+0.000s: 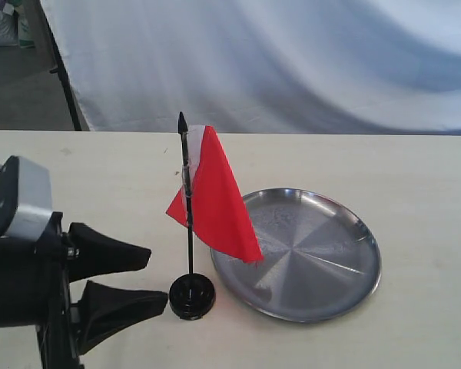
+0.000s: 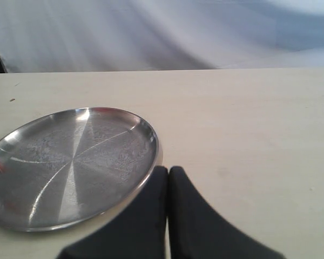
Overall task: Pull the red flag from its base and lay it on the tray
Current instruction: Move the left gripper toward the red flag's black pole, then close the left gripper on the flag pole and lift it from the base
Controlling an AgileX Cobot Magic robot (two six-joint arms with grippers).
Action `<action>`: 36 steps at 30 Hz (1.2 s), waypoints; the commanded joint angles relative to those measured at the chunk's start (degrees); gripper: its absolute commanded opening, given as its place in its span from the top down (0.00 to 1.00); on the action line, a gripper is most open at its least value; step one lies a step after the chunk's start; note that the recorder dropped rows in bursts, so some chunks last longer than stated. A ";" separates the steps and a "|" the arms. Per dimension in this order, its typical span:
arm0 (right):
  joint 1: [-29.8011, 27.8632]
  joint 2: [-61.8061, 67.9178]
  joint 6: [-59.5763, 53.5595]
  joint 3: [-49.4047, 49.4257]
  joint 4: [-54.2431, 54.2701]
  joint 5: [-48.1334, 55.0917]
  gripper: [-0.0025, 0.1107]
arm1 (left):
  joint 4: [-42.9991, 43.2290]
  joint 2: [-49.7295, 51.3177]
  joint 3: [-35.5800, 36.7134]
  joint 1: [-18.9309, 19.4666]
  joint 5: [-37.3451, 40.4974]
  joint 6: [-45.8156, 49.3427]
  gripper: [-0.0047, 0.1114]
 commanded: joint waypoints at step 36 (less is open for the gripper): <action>-0.02 -0.39 -0.09 0.16 -0.51 -0.32 0.98 | -0.65 39.26 -25.53 -4.99 -12.06 -1.77 0.50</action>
